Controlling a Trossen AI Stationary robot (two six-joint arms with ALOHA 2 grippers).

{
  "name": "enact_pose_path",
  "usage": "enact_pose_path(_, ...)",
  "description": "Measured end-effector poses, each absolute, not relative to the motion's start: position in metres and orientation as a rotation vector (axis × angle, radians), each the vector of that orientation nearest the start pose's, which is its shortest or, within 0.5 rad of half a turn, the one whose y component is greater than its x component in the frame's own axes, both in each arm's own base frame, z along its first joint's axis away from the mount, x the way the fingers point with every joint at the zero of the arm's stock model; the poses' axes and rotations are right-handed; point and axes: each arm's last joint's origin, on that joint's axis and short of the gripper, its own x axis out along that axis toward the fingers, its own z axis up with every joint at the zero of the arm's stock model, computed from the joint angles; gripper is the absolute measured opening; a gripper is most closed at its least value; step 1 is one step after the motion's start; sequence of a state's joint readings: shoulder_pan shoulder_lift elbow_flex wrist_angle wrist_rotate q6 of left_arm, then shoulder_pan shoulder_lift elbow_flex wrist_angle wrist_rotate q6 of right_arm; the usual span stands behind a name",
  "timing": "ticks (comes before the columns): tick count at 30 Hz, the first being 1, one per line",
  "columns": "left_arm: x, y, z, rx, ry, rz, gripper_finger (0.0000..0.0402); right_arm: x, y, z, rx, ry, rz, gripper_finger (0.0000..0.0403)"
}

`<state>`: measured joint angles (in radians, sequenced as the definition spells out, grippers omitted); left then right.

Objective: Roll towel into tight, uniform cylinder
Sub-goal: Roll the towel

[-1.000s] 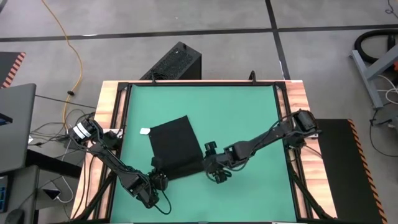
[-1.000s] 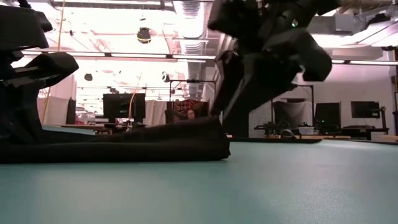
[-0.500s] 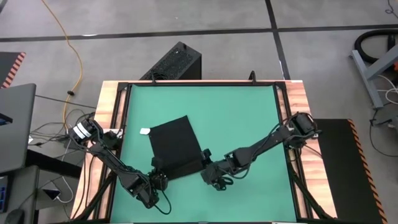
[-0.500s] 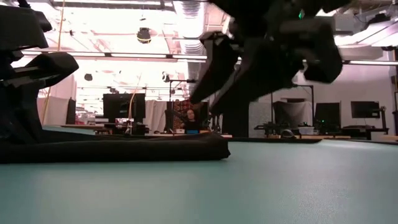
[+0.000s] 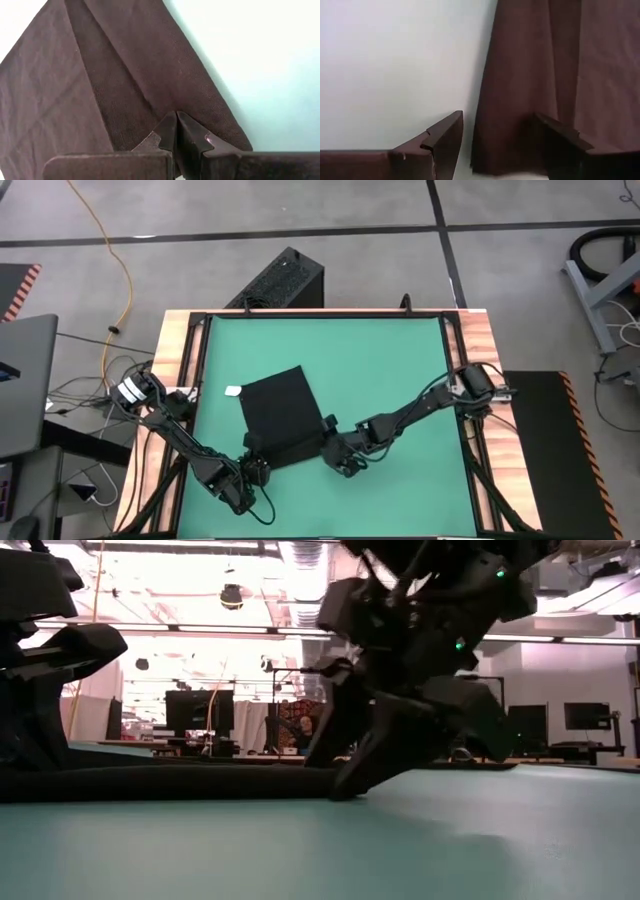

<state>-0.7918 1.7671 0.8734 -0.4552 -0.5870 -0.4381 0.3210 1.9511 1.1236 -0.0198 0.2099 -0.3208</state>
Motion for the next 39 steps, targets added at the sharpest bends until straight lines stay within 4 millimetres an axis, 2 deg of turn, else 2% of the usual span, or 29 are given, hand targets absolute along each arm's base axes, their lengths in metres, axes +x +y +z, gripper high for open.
enact_pose_path(7,0.217,-0.197,0.12,0.463,1.033,0.047,0.0,0.37,0.103,0.123,-0.456,0.844,0.185,0.0258)
enact_pose_path(10,0.217,-0.197,0.119,0.464,1.036,0.046,0.0,0.367,0.1,0.119,-0.394,0.862,0.153,0.0234)
enact_pose_path(12,0.217,-0.197,0.119,0.463,1.036,0.045,0.0,0.366,0.101,0.117,-0.359,0.874,0.134,0.02)
enact_pose_path(18,0.218,-0.199,0.124,0.44,1.002,0.03,0.0,0.364,0.106,0.116,-0.294,0.876,0.073,0.0054)
enact_pose_path(20,0.219,-0.201,0.129,0.411,0.976,0.003,0.0,0.364,0.11,0.117,-0.29,0.874,0.07,0.002)
enact_pose_path(26,0.218,-0.202,0.157,0.333,0.864,-0.02,0.0,0.363,0.126,0.123,-0.275,0.859,0.056,0.0025)
enact_pose_path(30,0.216,-0.198,0.175,0.38,0.767,0.044,0.0,0.362,0.135,0.127,-0.245,0.871,0.061,0.0014)
enact_pose_path(34,0.219,-0.195,0.173,0.467,0.77,0.036,0.0,0.362,0.144,0.134,-0.228,0.898,0.083,0.0014)
enact_pose_path(39,0.227,-0.193,0.154,0.495,0.769,-0.036,0.0,0.367,0.153,0.147,-0.224,0.922,0.118,0.0014)
